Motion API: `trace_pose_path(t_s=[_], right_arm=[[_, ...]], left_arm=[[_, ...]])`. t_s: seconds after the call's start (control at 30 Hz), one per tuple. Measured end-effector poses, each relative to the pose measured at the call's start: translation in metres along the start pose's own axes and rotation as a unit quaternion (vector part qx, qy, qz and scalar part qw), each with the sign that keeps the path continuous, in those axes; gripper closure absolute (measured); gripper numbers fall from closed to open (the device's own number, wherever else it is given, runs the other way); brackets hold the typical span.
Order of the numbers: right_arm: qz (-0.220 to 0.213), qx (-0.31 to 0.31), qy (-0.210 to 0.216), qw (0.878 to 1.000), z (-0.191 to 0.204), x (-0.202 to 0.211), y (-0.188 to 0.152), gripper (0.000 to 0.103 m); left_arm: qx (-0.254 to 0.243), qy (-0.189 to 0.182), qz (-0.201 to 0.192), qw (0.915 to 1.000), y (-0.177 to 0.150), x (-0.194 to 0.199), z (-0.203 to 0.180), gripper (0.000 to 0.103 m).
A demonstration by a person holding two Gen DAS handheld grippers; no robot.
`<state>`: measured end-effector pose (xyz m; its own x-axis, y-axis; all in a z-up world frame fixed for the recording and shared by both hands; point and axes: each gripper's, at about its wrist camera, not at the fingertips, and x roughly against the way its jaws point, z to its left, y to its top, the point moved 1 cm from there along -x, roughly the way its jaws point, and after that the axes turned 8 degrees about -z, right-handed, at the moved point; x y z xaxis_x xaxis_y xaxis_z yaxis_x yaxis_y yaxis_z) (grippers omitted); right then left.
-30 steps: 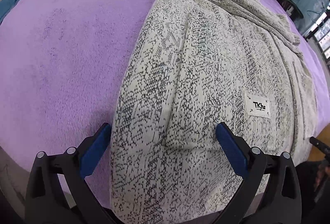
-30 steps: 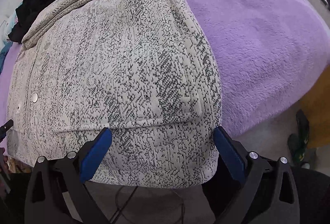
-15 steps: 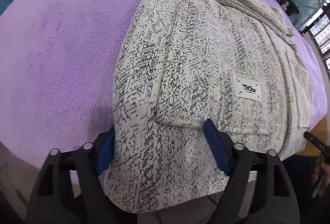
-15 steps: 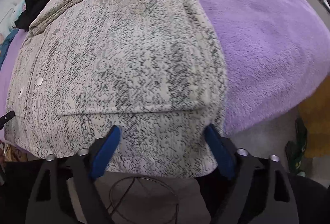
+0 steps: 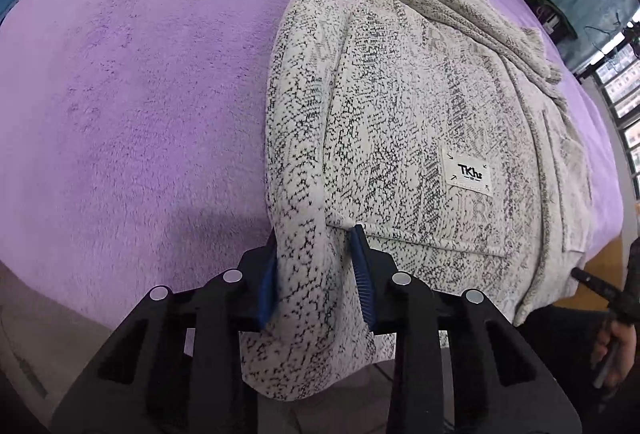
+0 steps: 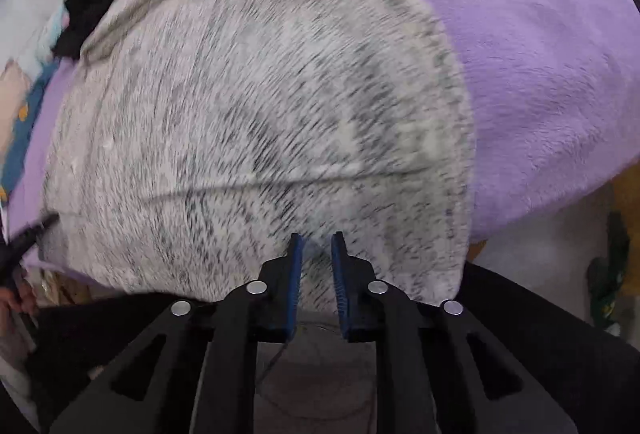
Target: Fold large clothes
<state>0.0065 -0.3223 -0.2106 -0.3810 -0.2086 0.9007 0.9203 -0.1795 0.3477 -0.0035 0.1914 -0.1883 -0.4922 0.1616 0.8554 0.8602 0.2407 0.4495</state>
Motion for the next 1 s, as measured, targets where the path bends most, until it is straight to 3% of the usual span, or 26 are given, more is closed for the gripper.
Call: trace_pose_path(t_s=[0.07,0.13,0.27,0.5,1.0], right_arm=[[-0.035,-0.033,-0.008,0.999,-0.019,0.016,0.009,0.033],[-0.054,-0.05,-0.021,0.997,-0.035,0.026,0.014,0.033],[-0.052,-0.074,-0.03,0.995,-0.062,0.026,0.018,0.031],[-0.037,-0.05,-0.028,0.998,-0.068,0.018,0.021,0.028],[0.002,-0.019,0.0,1.0,-0.071,0.002,0.011,0.028]], left_arm=[[0.002,0.001,-0.001,1.0,0.0,0.002,0.003,0.074],[0.002,0.003,-0.001,1.0,0.0,0.0,0.0,0.074],[-0.007,0.014,0.004,0.9999,0.003,-0.005,-0.007,0.069],[-0.017,0.029,0.01,0.9994,0.004,-0.008,-0.009,0.062],[-0.004,0.015,0.017,0.9997,0.005,-0.009,-0.006,0.063]])
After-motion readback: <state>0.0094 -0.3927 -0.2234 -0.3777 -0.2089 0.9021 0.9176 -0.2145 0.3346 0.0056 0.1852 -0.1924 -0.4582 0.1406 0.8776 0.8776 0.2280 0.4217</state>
